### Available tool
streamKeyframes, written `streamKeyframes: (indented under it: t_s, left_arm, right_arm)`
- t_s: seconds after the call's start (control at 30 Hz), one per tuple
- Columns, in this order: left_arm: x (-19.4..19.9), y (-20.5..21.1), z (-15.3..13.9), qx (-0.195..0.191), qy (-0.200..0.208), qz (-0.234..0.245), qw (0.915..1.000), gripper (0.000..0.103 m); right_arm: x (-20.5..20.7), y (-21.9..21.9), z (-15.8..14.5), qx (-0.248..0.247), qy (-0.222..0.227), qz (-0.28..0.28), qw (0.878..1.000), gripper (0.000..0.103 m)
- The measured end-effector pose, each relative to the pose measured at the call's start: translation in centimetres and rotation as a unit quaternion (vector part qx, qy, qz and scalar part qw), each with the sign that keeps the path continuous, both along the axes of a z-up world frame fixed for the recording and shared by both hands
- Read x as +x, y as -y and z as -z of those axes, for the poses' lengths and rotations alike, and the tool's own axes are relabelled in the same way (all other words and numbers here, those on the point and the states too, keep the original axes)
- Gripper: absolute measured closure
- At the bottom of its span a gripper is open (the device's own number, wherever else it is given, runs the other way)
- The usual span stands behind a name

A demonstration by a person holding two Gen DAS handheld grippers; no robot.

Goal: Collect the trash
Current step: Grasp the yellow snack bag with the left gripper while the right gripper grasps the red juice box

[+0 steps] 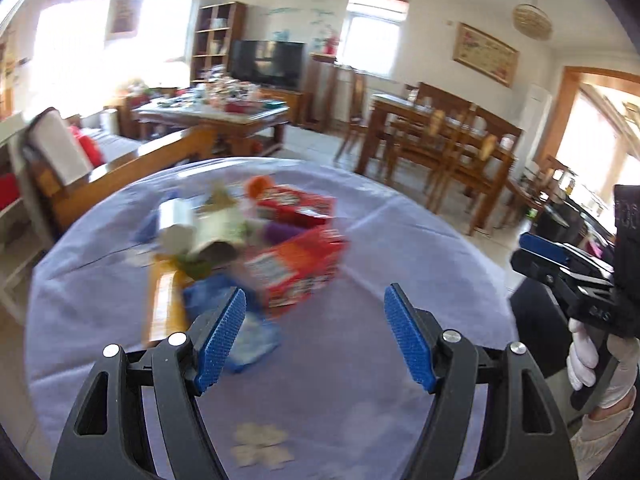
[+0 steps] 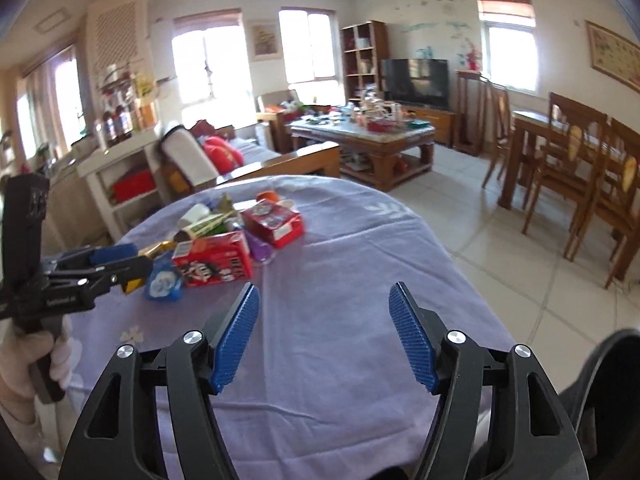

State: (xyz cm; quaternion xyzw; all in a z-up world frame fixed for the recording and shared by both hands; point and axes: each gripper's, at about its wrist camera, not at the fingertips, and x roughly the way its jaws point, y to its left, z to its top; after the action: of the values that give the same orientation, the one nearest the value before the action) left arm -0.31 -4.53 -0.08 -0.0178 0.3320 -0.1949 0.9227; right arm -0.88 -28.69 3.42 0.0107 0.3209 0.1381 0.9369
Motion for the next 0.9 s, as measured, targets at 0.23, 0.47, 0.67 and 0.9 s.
streamKeyframes:
  t_s: [0.23,0.47,0.67,0.9]
  left_arm:
    - [2.4,-6.6,1.4,0.010,-0.035,-0.078,0.9963,0.031]
    - [3.0,-10.3,4.4,0.012,-0.085,-0.087,0.9925,0.032]
    - [3.8,-10.2,5.5,-0.006,-0.108,-0.071,0.9916,0.036]
    - [4.1,-10.2,6.0,-0.023,-0.124,-0.061,0.9902,0.050]
  right_arm:
    - [3.4,-8.2,0.8,-0.059,-0.003,-0.129,0.990,0.035]
    - [6.7,-13.7,0.9,-0.141,0.002,-0.259,0.955,0.035]
    - [8.8,-17.6,3.1,-0.251,-0.001,-0.335,0.908,0.035]
    - [10.5,-19.6,4.6,-0.313,-0.006,-0.380,0.871,0.035]
